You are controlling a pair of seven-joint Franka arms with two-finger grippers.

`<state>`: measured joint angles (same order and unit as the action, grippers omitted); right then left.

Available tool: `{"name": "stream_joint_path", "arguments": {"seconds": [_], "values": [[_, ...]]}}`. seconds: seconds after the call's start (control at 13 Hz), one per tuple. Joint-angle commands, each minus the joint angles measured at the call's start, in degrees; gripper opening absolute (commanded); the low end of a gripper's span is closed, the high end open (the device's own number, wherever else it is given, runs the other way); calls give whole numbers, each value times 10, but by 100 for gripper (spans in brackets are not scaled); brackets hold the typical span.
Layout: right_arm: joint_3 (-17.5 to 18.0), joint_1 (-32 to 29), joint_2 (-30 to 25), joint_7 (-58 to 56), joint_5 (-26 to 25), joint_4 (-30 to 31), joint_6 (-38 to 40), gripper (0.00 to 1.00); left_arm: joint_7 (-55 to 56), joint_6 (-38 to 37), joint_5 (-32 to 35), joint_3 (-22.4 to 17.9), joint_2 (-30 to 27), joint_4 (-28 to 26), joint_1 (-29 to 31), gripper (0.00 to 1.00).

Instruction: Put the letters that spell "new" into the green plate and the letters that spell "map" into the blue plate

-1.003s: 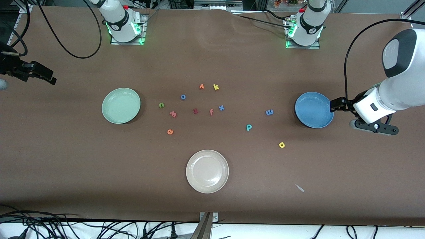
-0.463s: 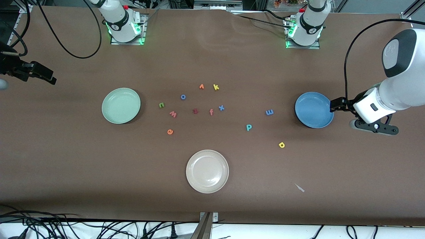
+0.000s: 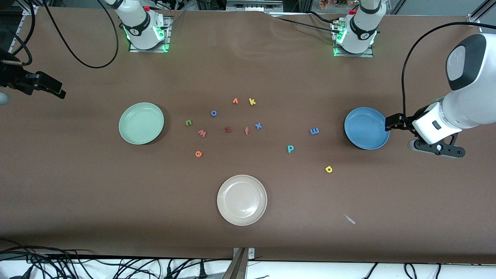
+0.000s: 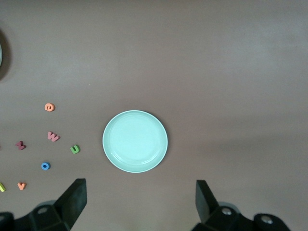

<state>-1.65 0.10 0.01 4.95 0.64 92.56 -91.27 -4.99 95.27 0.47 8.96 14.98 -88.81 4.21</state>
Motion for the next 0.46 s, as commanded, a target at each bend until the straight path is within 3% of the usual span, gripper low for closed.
{"name": "stream_joint_path", "arguments": {"seconds": [0.0, 0.39], "values": [[1, 2, 0, 9, -3, -9, 8, 100, 5, 5, -7, 1, 2, -3, -1, 100], [1, 2, 0, 9, -3, -9, 9, 100, 5, 5, -8, 3, 6, -3, -1, 100]]}}
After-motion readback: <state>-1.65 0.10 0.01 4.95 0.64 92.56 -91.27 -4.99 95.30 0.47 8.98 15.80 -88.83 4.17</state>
